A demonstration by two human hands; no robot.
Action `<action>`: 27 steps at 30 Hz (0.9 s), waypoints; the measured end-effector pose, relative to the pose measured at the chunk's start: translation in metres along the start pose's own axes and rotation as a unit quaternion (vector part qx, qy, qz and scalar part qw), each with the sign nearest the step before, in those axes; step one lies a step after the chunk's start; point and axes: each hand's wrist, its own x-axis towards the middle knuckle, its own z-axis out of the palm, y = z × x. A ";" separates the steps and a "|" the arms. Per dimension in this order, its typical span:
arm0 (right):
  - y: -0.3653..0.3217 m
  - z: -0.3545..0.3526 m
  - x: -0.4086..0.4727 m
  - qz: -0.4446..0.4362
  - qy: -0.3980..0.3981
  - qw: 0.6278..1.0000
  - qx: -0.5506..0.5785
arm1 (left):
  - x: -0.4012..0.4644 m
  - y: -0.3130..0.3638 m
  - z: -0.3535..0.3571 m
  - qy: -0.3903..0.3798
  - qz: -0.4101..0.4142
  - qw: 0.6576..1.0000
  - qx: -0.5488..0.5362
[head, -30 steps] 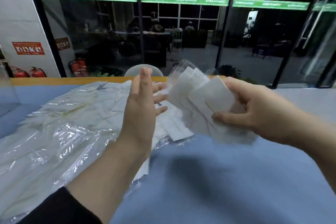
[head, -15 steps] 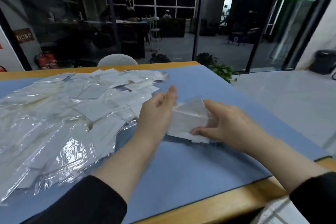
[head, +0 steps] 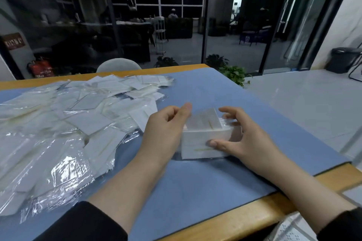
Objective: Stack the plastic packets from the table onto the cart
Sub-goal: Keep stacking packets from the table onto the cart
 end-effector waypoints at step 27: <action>-0.010 0.011 -0.003 -0.014 -0.006 1.000 0.024 | 0.007 -0.002 -0.007 0.041 0.042 0.998 -0.009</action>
